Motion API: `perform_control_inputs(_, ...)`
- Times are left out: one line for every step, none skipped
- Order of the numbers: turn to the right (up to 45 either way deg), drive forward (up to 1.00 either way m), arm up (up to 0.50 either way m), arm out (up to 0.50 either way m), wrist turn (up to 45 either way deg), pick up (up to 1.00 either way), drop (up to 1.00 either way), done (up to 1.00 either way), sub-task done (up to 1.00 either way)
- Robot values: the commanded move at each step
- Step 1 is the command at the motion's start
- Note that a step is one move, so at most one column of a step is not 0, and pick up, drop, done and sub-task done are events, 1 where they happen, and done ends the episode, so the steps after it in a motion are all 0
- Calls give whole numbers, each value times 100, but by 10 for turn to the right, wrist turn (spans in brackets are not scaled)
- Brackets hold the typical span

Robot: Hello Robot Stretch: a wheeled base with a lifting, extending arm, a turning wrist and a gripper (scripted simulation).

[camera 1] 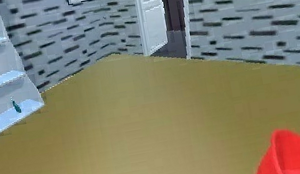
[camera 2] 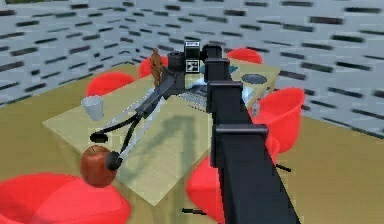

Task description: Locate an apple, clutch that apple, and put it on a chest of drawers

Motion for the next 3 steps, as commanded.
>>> perform_control_inputs(0,0,0,-36,0,0,0,0,0)
perform_control_inputs(-30,0,0,0,0,0,0,0,0)
perform_control_inputs(0,60,0,0,0,0,0,0,0)
